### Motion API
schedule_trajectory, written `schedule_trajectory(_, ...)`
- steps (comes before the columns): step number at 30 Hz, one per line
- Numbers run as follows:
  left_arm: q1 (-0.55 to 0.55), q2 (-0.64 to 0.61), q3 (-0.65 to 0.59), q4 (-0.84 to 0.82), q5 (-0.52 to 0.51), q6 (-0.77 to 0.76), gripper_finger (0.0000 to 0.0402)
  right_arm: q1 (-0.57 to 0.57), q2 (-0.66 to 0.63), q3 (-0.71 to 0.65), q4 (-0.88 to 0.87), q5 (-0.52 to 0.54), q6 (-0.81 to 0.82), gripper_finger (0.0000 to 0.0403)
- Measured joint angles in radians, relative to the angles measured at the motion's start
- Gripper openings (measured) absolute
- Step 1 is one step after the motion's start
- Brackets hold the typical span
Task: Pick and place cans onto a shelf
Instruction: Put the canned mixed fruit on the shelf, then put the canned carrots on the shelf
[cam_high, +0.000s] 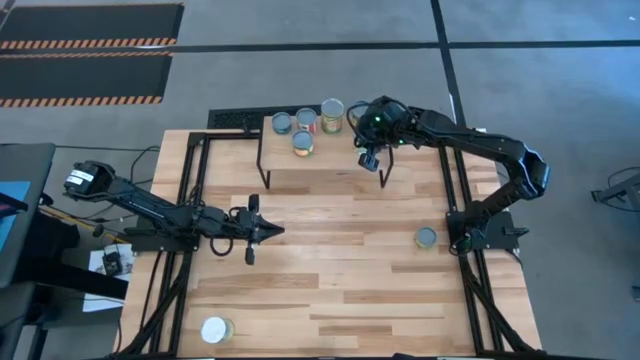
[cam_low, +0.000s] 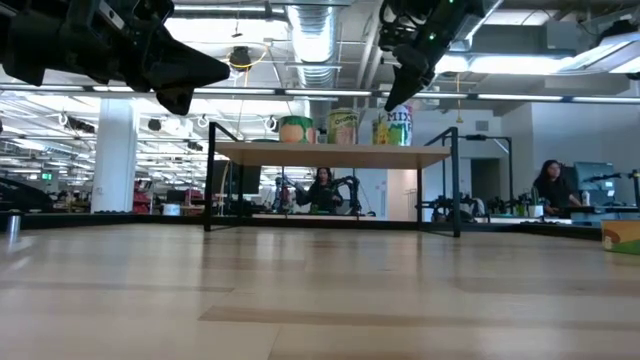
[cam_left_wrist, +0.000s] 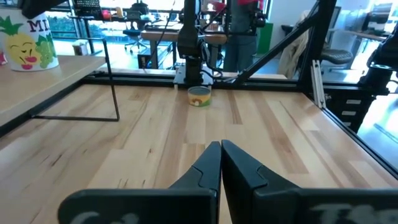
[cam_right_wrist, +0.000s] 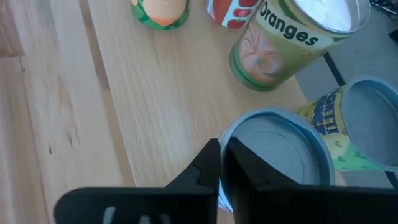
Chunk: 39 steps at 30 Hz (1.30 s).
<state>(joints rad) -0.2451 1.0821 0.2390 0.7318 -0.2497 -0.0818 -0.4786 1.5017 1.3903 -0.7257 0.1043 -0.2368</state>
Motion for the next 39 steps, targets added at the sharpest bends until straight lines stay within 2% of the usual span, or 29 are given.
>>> schedule_trajectory(16, 0.000, 0.000, 0.000, -0.011, 0.006, 0.000, 0.0000, 0.008, -0.010, 0.004, 0.055, 0.033, -0.005, 0.0125)
schedule_trajectory(20, 0.000, 0.000, 0.000, -0.011, 0.006, 0.000, 0.0000, 0.045, -0.039, 0.006, 0.084, 0.039, -0.042, 0.0133)
schedule_trajectory(24, 0.000, 0.000, 0.000, -0.018, 0.007, 0.000, 0.0000, 0.095, -0.095, 0.001, 0.100, 0.078, -0.052, 0.0107)
schedule_trajectory(30, 0.000, 0.000, 0.000, -0.026, 0.007, 0.000, 0.0000, 0.178, -0.229, -0.180, 0.290, 0.077, -0.067, 0.0012)
schedule_trajectory(35, 0.000, 0.000, 0.000, -0.037, 0.008, 0.000, 0.0000, 0.270, -0.341, -0.422, 0.546, 0.079, -0.023, 0.0021)
schedule_trajectory(39, -0.009, 0.000, 0.000, -0.051, 0.017, -0.013, 0.0000, 0.362, -0.399, -0.622, 0.798, 0.077, 0.007, 0.0007)
